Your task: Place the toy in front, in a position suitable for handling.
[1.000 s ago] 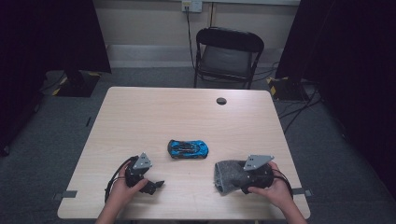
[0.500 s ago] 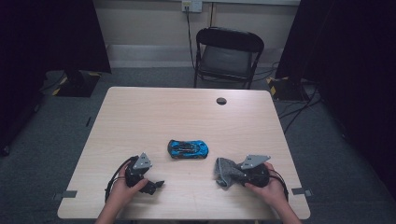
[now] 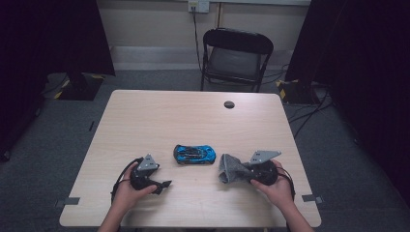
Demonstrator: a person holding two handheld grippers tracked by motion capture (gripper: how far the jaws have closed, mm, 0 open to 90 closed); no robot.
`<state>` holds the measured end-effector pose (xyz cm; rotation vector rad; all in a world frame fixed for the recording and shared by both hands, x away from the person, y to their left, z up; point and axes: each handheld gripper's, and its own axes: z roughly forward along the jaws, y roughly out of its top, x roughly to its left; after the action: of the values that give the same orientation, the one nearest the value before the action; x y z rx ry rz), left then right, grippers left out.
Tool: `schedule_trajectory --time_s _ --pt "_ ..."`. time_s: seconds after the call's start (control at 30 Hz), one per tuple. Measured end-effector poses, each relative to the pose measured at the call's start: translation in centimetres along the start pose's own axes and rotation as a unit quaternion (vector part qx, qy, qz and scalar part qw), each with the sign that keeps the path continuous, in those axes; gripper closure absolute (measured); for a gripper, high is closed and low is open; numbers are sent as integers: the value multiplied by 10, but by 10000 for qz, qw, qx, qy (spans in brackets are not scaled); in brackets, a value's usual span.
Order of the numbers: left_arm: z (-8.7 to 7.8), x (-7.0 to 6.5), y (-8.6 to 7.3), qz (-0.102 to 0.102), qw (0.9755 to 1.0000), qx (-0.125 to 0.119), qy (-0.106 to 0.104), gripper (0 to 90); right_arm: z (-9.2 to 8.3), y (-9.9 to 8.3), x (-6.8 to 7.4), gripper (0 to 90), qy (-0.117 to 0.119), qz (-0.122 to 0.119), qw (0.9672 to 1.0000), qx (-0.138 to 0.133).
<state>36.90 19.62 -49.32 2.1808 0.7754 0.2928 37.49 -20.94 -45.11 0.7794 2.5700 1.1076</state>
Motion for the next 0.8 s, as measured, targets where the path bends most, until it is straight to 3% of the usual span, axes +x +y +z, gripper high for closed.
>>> schedule_trajectory --time_s 0.03,0.13,0.17,0.23,0.27,0.53,0.6,0.7,0.8 --pt "2 0 3 1 10000 -28 5 191 1 5 -1 748 8 -8 10000 -19" --pt "7 3 12 100 9999 -37 130 166 6 21 -4 748 50 47 9999 -98" --pt "10 3 15 40 9999 -82 79 173 9 28 -5 748 50 23 9999 -126" --pt "15 5 20 106 9999 -116 64 174 16 43 -5 748 90 36 9998 -176" --pt "18 6 23 150 9998 -98 91 176 20 52 -5 748 133 -6 9997 -195" --pt "38 12 34 -93 9997 -209 87 170 70 114 15 746 402 -497 9979 -124" --pt "41 14 35 -168 9996 -192 135 195 83 123 20 744 418 -568 9975 -7" --pt "44 17 36 -110 9994 -241 214 231 99 130 26 743 462 -622 9970 90" --pt "46 18 36 -261 9989 -266 268 235 112 131 28 743 411 -702 9962 299"
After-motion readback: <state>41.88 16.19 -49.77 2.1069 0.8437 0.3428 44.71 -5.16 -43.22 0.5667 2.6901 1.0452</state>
